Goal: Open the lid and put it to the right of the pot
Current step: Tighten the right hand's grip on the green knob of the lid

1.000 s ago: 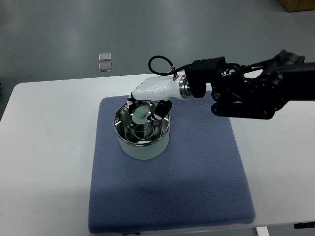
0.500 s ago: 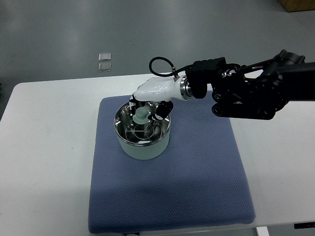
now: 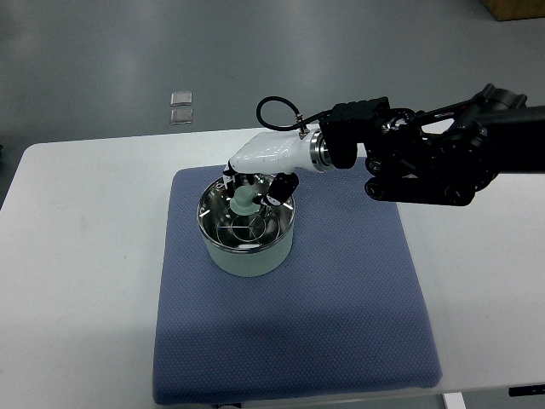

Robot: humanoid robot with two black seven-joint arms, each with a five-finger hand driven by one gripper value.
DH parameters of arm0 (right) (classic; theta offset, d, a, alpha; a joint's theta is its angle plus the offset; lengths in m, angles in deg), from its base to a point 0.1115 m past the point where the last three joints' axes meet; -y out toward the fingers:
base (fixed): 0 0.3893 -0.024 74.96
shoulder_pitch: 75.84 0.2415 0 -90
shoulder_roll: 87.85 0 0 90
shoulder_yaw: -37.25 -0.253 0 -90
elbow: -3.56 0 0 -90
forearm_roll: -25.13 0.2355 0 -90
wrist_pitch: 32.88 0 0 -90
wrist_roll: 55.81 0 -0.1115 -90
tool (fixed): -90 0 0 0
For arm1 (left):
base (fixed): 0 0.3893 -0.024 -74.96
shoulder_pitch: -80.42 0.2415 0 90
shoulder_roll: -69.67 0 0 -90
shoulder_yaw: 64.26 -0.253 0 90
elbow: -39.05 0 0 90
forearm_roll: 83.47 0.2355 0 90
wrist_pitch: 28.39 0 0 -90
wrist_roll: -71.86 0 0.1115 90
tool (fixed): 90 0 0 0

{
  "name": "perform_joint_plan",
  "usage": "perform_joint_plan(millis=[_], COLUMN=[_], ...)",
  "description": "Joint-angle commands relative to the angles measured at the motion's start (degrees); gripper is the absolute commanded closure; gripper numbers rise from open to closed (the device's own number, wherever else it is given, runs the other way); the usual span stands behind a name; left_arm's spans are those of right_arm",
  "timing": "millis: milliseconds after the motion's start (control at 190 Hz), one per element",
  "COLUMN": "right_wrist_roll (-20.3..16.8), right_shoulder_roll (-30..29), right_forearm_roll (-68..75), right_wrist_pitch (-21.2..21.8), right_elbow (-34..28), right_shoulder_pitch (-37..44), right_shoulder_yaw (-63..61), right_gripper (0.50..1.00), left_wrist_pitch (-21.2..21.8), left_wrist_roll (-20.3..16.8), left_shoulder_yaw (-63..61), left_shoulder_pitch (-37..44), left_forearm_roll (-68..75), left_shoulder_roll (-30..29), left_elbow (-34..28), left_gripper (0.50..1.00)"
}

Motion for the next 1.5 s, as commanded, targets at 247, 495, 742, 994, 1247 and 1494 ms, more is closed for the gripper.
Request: perform_joint_plan(millis=[247,495,742,994,1247,1494], right_wrist_roll=[0.1,0.1,0.1,0.0,0.0,0.0], right_shoulder_roll=[-0.1,-0.1,-0.2,-0.8,-1.1,-1.0], right_forearm_roll=[0.4,0.4,0.3,0.7,0.7,0.3], right_wrist_pitch=[0.7,1.2,1.2,1.3,1.8,2.3], right_elbow=[0.0,0.0,0.0,0.0,0.0,0.1], right_shoulder_pitch=[0.2,0.2,0.3,0.7,0.8,0.8], right_shoulder_yaw=[0.0,0.0,0.0,0.0,0.0,0.0], right_gripper=[0.82,0.793,0.865,0.918,0.922,1.0], left_wrist_pitch=[0.0,0.0,0.0,0.0,0.0,0.0], left_wrist_roll=[0.0,0.0,0.0,0.0,0.0,0.0], left_shoulder_yaw=[0.0,0.0,0.0,0.0,0.0,0.0], left_shoulder_pitch=[0.0,0.0,0.0,0.0,0.0,0.0], left_forearm_roll=[0.0,0.0,0.0,0.0,0.0,0.0], left_shoulder_roll=[0.0,0.0,0.0,0.0,0.0,0.0], left_elbow=[-0.1,0.0,0.0,0.0,0.0,0.0], left_gripper=[0.5,0.5,0.5,0.5,0.5,0.5])
